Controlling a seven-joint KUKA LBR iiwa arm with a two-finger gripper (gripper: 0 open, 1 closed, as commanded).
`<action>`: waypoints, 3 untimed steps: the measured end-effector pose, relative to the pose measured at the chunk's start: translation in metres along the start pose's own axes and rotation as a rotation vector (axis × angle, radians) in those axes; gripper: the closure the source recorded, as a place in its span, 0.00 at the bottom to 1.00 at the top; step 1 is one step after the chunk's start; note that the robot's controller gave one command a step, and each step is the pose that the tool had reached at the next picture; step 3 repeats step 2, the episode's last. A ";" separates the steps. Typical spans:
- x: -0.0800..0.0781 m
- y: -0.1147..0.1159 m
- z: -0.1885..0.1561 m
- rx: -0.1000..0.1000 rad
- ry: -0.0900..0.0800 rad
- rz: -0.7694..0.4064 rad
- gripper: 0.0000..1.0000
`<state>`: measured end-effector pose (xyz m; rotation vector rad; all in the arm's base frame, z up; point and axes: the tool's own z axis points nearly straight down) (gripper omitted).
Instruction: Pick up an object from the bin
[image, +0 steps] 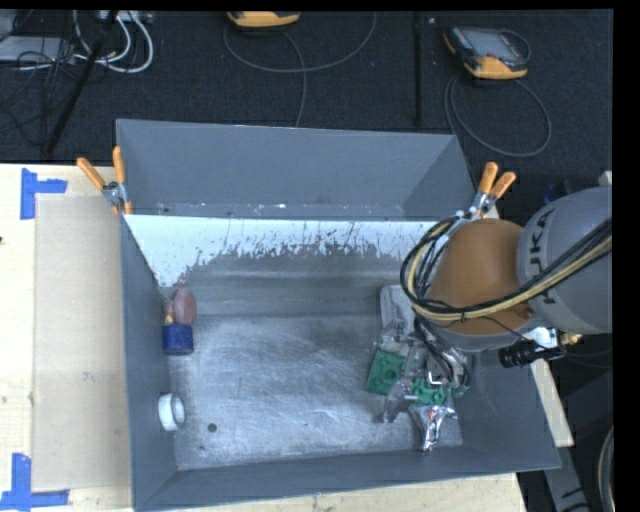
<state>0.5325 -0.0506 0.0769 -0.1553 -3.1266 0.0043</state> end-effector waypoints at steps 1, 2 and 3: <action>-0.004 0.004 -0.005 -0.005 -0.008 -0.001 1.00; 0.001 -0.010 -0.131 -0.002 -0.019 -0.113 1.00; 0.001 -0.010 -0.131 -0.002 -0.019 -0.113 1.00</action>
Offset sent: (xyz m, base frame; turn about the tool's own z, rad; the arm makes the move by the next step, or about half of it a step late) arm 0.0000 0.0000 0.0000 0.0000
